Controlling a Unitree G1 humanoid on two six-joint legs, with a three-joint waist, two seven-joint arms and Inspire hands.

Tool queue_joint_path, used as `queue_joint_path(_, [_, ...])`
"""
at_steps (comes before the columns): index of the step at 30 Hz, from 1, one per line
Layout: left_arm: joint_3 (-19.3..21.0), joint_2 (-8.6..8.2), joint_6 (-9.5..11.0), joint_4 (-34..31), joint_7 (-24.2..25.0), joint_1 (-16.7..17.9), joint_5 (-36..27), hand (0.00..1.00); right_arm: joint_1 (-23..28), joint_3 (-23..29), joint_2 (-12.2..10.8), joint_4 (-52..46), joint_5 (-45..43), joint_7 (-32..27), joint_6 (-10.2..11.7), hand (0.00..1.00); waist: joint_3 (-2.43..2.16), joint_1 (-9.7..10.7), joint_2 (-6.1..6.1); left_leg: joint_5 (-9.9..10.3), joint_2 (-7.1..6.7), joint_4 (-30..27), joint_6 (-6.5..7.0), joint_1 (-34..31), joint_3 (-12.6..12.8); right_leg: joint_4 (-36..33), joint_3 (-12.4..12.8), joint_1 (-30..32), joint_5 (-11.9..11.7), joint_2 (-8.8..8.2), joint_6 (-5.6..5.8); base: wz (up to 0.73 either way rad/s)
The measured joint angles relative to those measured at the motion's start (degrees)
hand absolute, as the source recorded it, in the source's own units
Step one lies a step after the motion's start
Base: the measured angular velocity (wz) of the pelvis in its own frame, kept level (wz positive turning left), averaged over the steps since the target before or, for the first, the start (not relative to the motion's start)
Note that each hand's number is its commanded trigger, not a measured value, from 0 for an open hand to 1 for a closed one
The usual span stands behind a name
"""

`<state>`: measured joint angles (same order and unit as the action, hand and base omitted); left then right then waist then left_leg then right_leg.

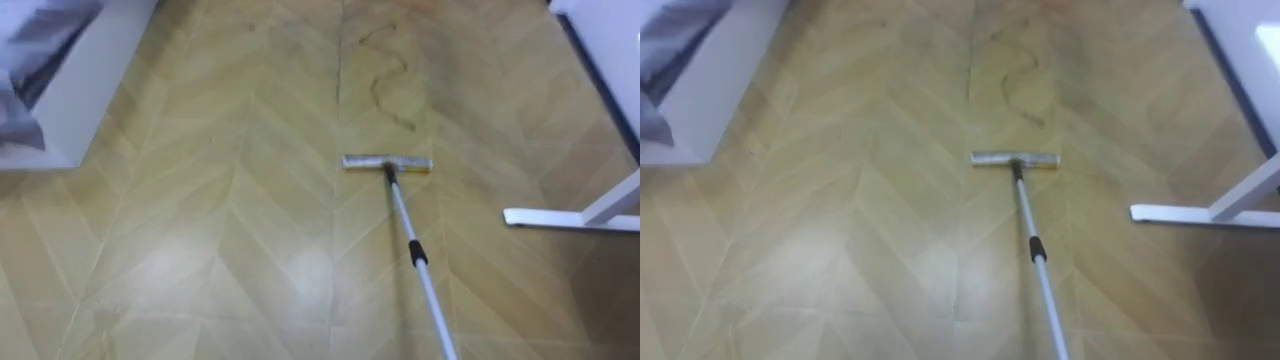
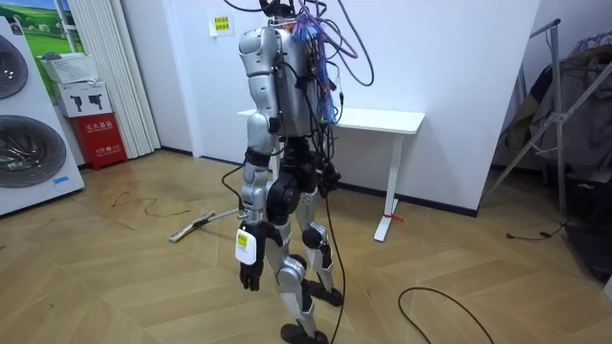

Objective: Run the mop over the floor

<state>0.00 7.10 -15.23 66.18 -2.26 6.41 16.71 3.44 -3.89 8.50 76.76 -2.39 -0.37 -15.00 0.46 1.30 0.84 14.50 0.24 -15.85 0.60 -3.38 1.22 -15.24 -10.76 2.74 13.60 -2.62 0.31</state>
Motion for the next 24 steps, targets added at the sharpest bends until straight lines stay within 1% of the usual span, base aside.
queue_joint_path(2, [-0.2, -0.12, 0.6, 0.5, -0.1, -0.3, -0.3, 0.0, -0.1, 0.1, 0.0, 0.3, 0.4, -0.1, 0.0, 1.0, -0.28, 0.0, -0.58, 0.0, -0.02, -1.3, 0.0, -2.4, 0.0, -2.0, -0.7, 2.3, 0.1, -0.37, -0.1, 0.07])
queue_joint_path(4, [0.1, -0.1, 0.9, 1.0, -0.1, -0.3, -1.0, 0.0, -0.2, 0.7, -0.1, 0.9, 0.8, 0.2, 0.0, 1.0, -0.07, 0.0, -0.78, 0.0, -0.18, -2.9, 0.0, -4.7, 0.0, -4.2, -1.0, 4.8, 0.7, -0.86, -0.33, 0.08])
queue_joint_path(5, [1.2, -0.19, 0.9, 1.7, -0.1, -0.3, -1.6, 0.0, -0.1, 0.8, 0.0, 1.5, 1.6, 0.4, 0.0, 1.0, -0.03, -0.1, -0.72, 0.0, -0.47, -4.6, 0.0, -6.7, 0.0, -6.4, -0.9, 6.8, 1.4, -1.37, -0.52, 0.14])
queue_joint_path(6, [1.6, -0.2, 0.9, 2.5, -0.2, -0.5, -2.2, 0.0, -0.1, 0.7, -0.1, 2.1, 2.4, 0.6, 0.0, 1.0, 0.07, 0.0, -0.45, 0.2, -0.91, -7.6, 0.05, -9.2, -0.1, -9.6, -0.7, 9.2, 2.6, -2.11, -0.67, 0.18])
queue_joint_path(7, [1.6, -0.23, 0.9, 2.8, -0.3, -0.5, -2.6, 0.0, -0.1, 0.7, -0.1, 2.3, 2.8, 0.6, 0.0, 1.0, 0.09, 0.0, -0.45, 0.6, -1.0, -9.7, 0.02, -10.8, -0.1, -11.6, -0.6, 10.7, 3.4, -2.45, -0.69, 0.19])
queue_joint_path(8, [1.6, -0.43, 0.8, 3.3, -0.4, -0.6, -3.2, 0.0, -0.2, 0.7, 0.1, 2.9, 3.6, 0.6, 0.0, 1.0, 0.24, -0.3, -0.85, 2.1, -0.91, -14.2, -0.15, -14.2, -0.3, -15.6, -0.5, 13.6, 4.9, -2.76, -1.18, 0.15])
queue_joint_path(9, [1.8, -0.44, 0.8, 4.0, -0.4, -0.7, -3.6, 0.0, -0.7, 0.5, 0.0, 3.7, 4.3, 0.6, -0.1, 1.0, 0.3, -0.7, -0.88, 3.3, -0.93, -18.7, -0.58, -17.3, -0.5, -19.7, -0.3, 16.4, 7.0, -3.09, -1.6, 0.13])
queue_joint_path(10, [1.7, -0.44, 0.8, 4.5, -0.4, -0.7, -3.9, 0.0, -0.7, 0.5, 0.1, 3.7, 4.7, 0.6, -0.1, 1.0, 0.37, -0.9, -0.96, 3.9, -0.9, -21.1, -0.83, -18.8, -0.6, -21.6, -0.3, 17.5, 8.0, -3.2, -1.81, 0.1])
queue_joint_path(11, [1.9, -0.38, 0.8, 5.3, -0.4, -0.8, -5.0, 0.0, -0.7, 0.5, 0.1, 3.9, 5.6, 0.8, 0.0, 1.0, 0.5, -1.5, -1.25, 4.9, -0.79, -26.4, -1.82, -22.0, -1.3, -25.0, -0.4, 19.7, 10.1, -3.31, -2.27, 0.18])
queue_joint_path(12, [1.8, -0.33, 0.6, 5.5, -0.5, -0.9, -6.1, 0.0, -1.4, 0.5, 0.3, 4.9, 6.3, 1.2, 0.2, 1.0, 0.46, -1.9, -1.56, 4.9, -0.37, -33.0, -2.01, -25.9, -1.5, -28.7, -0.3, 21.8, 12.6, -3.33, -3.39, 0.24])
queue_joint_path(13, [1.6, -0.29, 0.6, 5.7, -0.5, -0.9, -6.6, 0.0, -2.2, 0.6, 0.4, 6.0, 6.3, 1.4, 0.3, 1.0, 0.33, -1.9, -1.82, 4.6, 0.29, -36.5, -2.29, -28.1, -1.5, -30.3, -0.5, 22.8, 13.3, -3.35, -3.82, 0.34])
queue_joint_path(14, [1.3, 0.17, 0.6, 5.8, -0.7, -0.8, -9.0, 0.0, -3.6, 0.8, 0.7, 7.7, 6.3, 1.8, 0.3, 1.0, 0.23, -2.1, -1.96, 2.0, 0.99, -44.0, -2.27, -32.7, -1.4, -34.2, -0.5, 24.5, 15.1, -3.11, -4.55, 0.26])
queue_joint_path(15, [-0.3, 0.73, 0.6, 6.1, -1.0, -0.8, -11.3, 0.0, -5.2, 0.8, 1.2, 9.0, 6.4, 2.0, 0.3, 1.0, 0.51, -2.7, -1.56, -3.1, 1.35, -51.2, -2.07, -37.2, -1.3, -37.5, 0.4, 25.6, 16.7, -2.46, -5.12, 0.18])
queue_joint_path(16, [-1.0, 0.91, 0.5, 6.0, -1.1, -0.9, -12.4, 0.0, -6.0, 0.7, 1.6, 9.7, 6.4, 2.1, 0.3, 1.0, 0.74, -3.0, -1.03, -6.3, 1.39, -55.0, -1.95, -39.4, -1.4, -38.9, 1.0, 26.0, 17.5, -2.03, -5.29, 0.06])
queue_joint_path(17, [-2.0, 0.89, 0.6, 6.1, -0.9, -0.9, -14.1, 0.0, -7.3, 0.7, 3.2, 10.2, 6.5, 2.6, -0.2, 1.0, 0.66, -3.6, -1.22, -11.1, 1.28, -61.9, -1.94, -43.7, -1.2, -41.6, 1.7, 26.3, 19.0, -1.63, -5.95, -0.1])
queue_joint_path(18, [-2.3, 0.96, 0.6, 6.2, -0.5, -0.8, -14.8, 0.0, -8.8, 0.7, 4.9, 10.1, 6.6, 3.0, -0.6, 1.0, 0.84, -4.7, -0.95, -10.6, 1.08, -67.2, -1.69, -47.1, 0.4, -44.0, 2.6, 26.5, 20.3, -1.68, -6.37, -0.22])
queue_joint_path(19, [-2.6, 1.06, 0.6, 6.2, -0.3, -0.8, -15.0, 0.0, -9.9, 0.6, 5.7, 10.1, 6.6, 3.2, -0.9, 1.0, 1.0, -5.4, -0.63, -10.1, 1.17, -68.1, -1.03, -48.1, 1.4, -44.8, 3.2, 26.8, 20.7, -1.76, -6.35, -0.47])
queue_joint_path(20, [-2.8, 1.2, 1.0, 6.2, 0.2, -0.7, -14.9, 0.0, -12.6, -0.4, 6.9, 10.0, 6.6, 3.7, -1.2, 1.0, 0.86, -6.6, -0.19, -9.0, 0.95, -66.1, -0.46, -49.4, 2.6, -45.5, 4.0, 27.3, 21.1, -2.01, -6.43, -0.66])
queue_joint_path(21, [-2.7, 1.49, 1.8, 6.1, 0.8, -0.7, -14.9, 0.0, -15.5, -1.9, 7.7, 9.8, 6.9, 4.3, -1.1, 1.0, 0.82, -7.6, 0.33, -7.9, 0.72, -59.4, -0.9, -49.1, 3.3, -45.5, 4.7, 27.8, 21.3, -2.22, -6.2, -0.68])
queue_joint_path(22, [-2.6, 1.72, 2.1, 6.1, 1.0, -0.7, -14.8, 0.0, -17.0, -2.5, 7.9, 9.7, 7.1, 4.4, -1.0, 1.0, 0.66, -8.0, 0.67, -7.5, 0.21, -54.6, -1.11, -48.4, 3.3, -45.4, 5.0, 28.0, 21.4, -2.35, -6.01, -0.58])
queue_joint_path(23, [-2.4, 2.46, 2.5, 6.2, 1.7, -0.8, -14.8, 0.0, -19.5, -3.9, 8.0, 9.5, 7.7, 5.1, -0.5, 1.0, 0.66, -8.1, 0.84, -6.6, -0.22, -44.3, -1.25, -46.2, 2.7, -45.0, 4.9, 28.0, 21.5, -2.32, -5.71, -0.32])
queue_joint_path(24, [-2.5, 3.25, 2.7, 6.2, 2.1, -1.0, -14.8, 0.0, -20.4, -4.8, 8.2, 9.0, 9.6, 5.7, 0.1, 1.0, 0.65, -7.9, 0.62, -6.6, -0.14, -36.0, -1.21, -43.9, 2.5, -44.6, 4.2, 27.5, 21.7, -2.04, -5.3, -0.13])
